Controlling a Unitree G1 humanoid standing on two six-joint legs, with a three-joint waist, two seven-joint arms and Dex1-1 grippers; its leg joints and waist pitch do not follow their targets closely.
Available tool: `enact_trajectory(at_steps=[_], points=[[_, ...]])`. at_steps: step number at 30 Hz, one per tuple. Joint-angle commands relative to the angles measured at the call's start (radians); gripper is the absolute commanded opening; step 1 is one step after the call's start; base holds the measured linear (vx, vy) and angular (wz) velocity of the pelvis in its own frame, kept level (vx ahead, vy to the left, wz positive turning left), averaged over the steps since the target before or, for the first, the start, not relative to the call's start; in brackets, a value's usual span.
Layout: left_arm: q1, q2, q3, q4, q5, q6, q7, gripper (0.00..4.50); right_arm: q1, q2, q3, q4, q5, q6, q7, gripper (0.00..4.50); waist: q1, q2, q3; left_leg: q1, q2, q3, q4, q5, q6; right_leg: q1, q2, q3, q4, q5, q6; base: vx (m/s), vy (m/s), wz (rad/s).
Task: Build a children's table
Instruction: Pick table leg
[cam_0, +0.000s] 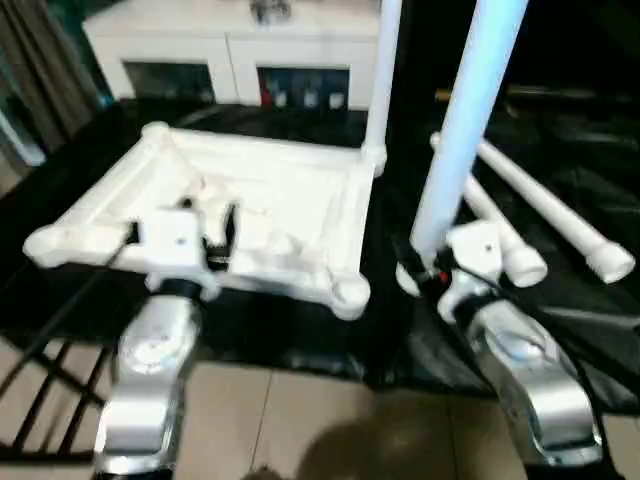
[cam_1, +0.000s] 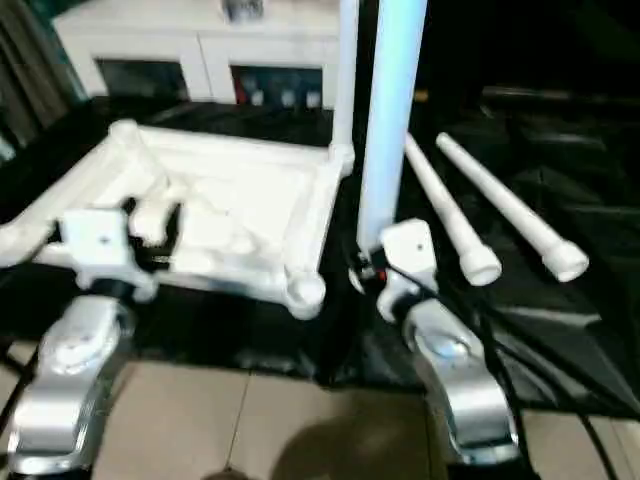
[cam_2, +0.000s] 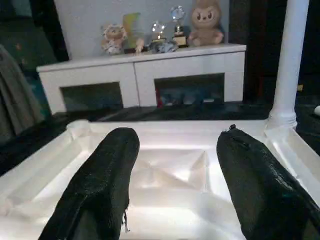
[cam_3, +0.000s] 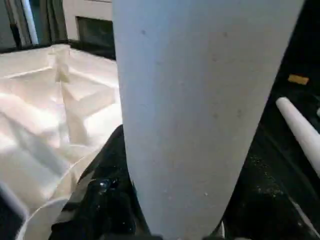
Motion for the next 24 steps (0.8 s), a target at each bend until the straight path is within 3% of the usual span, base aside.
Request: enact_trajectory(at_steps=[1,2,3,4,5,6,8,9,10,11,12,13,14,15,16,17,18,21,24], points=[[-0.009,-0.007,-0.022,-0.012,0.000,0.007,0.002,2.99,0.001,-0.015,-0.028,-0.008,0.006,-0.008,-0.003,1.90,-0.040,0.014,-0.055,0.099,0.150,-0.123,-0.138,-0.466,0.189,-0.094,-0.044,0.032,-0.020,0.083,0.051,0.103,0.015,0.07],[-0.009,-0.007,-0.022,-0.012,0.000,0.007,0.002,2.99,0.001,-0.015,-0.028,-0.008,0.006,-0.008,-0.003,1.90,-0.044,0.003,-0.057,0.085,0.123,-0.104,-0.121,-0.367,0.221,-0.093,-0.055,0.040,-0.048,0.132,0.055,0.087,-0.032,0.04],[-0.006,-0.008,-0.021,-0.012,-0.002,-0.002,0.001,2.99,0.002,-0.015,-0.027,-0.011,0.005,-0.009,-0.002,1.90,-0.004,-0.048,-0.075,-0.051,0.012,-0.009,-0.016,-0.141,0.192,0.021,-0.153,0.135,-0.146,0.262,0.023,0.066,-0.089,0.09],[-0.005,-0.007,-0.021,-0.013,0.001,-0.002,0.000,2.99,0.003,-0.013,-0.026,-0.013,0.004,-0.009,-0.001,1.90,0.012,-0.053,-0.084,-0.095,0.026,-0.029,0.013,0.020,0.148,0.061,-0.192,0.163,-0.122,0.462,0.002,0.066,-0.089,0.09],[-0.003,-0.007,-0.021,-0.013,0.003,-0.002,-0.001,2.99,0.005,-0.012,-0.026,-0.014,0.003,-0.008,-0.001,1.90,0.013,-0.049,-0.087,-0.094,0.034,-0.034,-0.005,0.094,0.116,0.051,-0.173,0.143,-0.097,0.609,0.008,0.076,-0.105,0.03],[-0.002,-0.007,-0.022,-0.015,0.005,-0.001,-0.002,2.99,0.007,-0.010,-0.024,-0.017,0.003,-0.007,0.000,1.90,0.003,-0.040,-0.090,-0.090,0.028,-0.031,-0.024,0.227,0.061,0.032,-0.109,0.097,-0.061,0.874,0.025,0.068,-0.079,-0.08],[-0.001,-0.008,-0.022,-0.016,0.007,0.000,-0.005,2.99,0.010,-0.007,-0.020,-0.018,-0.001,-0.008,-0.002,1.90,0.004,-0.025,-0.098,-0.076,0.031,-0.034,-0.024,0.272,0.027,0.020,-0.085,0.079,-0.053,0.968,0.032,0.048,-0.064,-0.06],[-0.002,-0.007,-0.023,-0.015,0.007,0.000,-0.006,2.99,0.010,-0.005,-0.019,-0.017,-0.001,-0.008,-0.003,1.90,0.002,-0.018,-0.091,-0.063,0.047,-0.038,-0.035,0.181,-0.009,0.011,-0.076,0.072,-0.068,0.824,0.006,0.000,0.000,0.00],[-0.002,-0.007,-0.023,-0.015,0.007,0.000,-0.006,2.99,0.010,-0.004,-0.019,-0.017,-0.001,-0.008,-0.003,1.90,0.002,-0.014,-0.088,-0.057,0.055,-0.042,-0.041,0.139,-0.019,0.007,-0.076,0.069,-0.075,0.731,-0.011,0.000,0.000,0.00],[-0.003,-0.008,-0.023,-0.013,0.006,-0.001,-0.007,2.99,0.011,-0.003,-0.017,-0.017,-0.001,-0.008,-0.005,1.90,0.001,-0.004,-0.079,-0.047,0.070,-0.048,-0.052,0.043,-0.035,-0.001,-0.079,0.069,-0.089,0.527,-0.054,0.000,0.000,0.00],[-0.005,-0.008,-0.024,-0.011,0.005,-0.001,-0.007,2.99,0.011,-0.002,-0.015,-0.016,-0.002,-0.009,-0.007,1.90,0.000,-0.001,-0.075,-0.041,0.084,-0.051,-0.061,-0.034,-0.039,-0.004,-0.083,0.071,-0.100,0.365,-0.105,0.000,0.000,0.00],[-0.005,-0.008,-0.023,-0.011,0.004,-0.001,-0.008,2.99,0.011,-0.002,-0.015,-0.016,-0.002,-0.009,-0.007,1.90,-0.001,0.001,-0.071,-0.040,0.089,-0.052,-0.067,-0.058,-0.039,-0.004,-0.084,0.071,-0.104,0.307,-0.126,0.000,0.000,0.00],[-0.009,-0.007,-0.023,-0.006,0.001,0.000,-0.011,2.99,0.011,0.001,-0.014,-0.018,-0.003,-0.009,-0.010,1.90,0.000,0.009,-0.064,-0.032,0.095,-0.050,-0.076,-0.137,-0.040,-0.016,-0.083,0.073,-0.114,0.202,-0.153,0.000,0.000,0.00],[-0.016,-0.004,-0.022,0.002,-0.009,0.006,-0.024,2.99,0.011,0.004,-0.014,-0.021,-0.001,-0.009,-0.012,1.90,0.000,0.006,-0.059,-0.032,0.096,-0.045,-0.083,-0.210,-0.037,-0.016,-0.087,0.077,-0.121,0.113,-0.169,-0.061,0.044,0.06],[-0.020,-0.001,-0.023,0.008,-0.016,0.008,-0.034,2.99,0.011,0.005,-0.013,-0.022,0.000,-0.009,-0.013,1.90,0.000,0.006,-0.059,-0.032,0.096,-0.045,-0.083,-0.210,-0.037,-0.016,-0.087,0.077,-0.121,0.113,-0.169,-0.061,0.044,0.06],[-0.033,0.019,-0.031,0.027,-0.039,-0.001,-0.087,2.99,0.011,0.004,-0.017,-0.024,0.006,-0.012,-0.009,1.90,0.001,0.002,-0.056,-0.033,0.094,-0.038,-0.090,-0.278,-0.035,-0.018,-0.094,0.083,-0.131,-0.008,-0.168,-0.059,0.035,0.03],[-0.046,0.043,-0.041,0.049,-0.066,0.005,-0.144,2.99,0.009,0.005,-0.024,-0.023,0.013,-0.012,-0.003,1.90,0.003,0.002,-0.057,-0.034,0.092,-0.035,-0.091,-0.285,-0.037,-0.024,-0.096,0.086,-0.137,-0.056,-0.157,-0.058,0.020,0.01],[-0.087,0.112,-0.058,0.129,-0.094,0.001,-0.268,3.26,-0.002,-0.004,-0.036,-0.013,0.023,-0.012,0.016,1.90,0.003,0.000,-0.058,-0.038,0.091,-0.029,-0.093,-0.280,-0.042,-0.030,-0.096,0.089,-0.139,-0.089,-0.138,-0.036,0.010,0.00],[-0.137,0.194,-0.082,0.231,-0.116,-0.031,-0.431,3.63,-0.021,-0.022,-0.041,0.004,0.030,-0.011,0.043,1.90,0.004,-0.002,-0.062,-0.043,0.088,-0.023,-0.093,-0.219,-0.034,-0.035,-0.095,0.089,-0.139,-0.064,-0.127,0.000,0.000,0.00]])
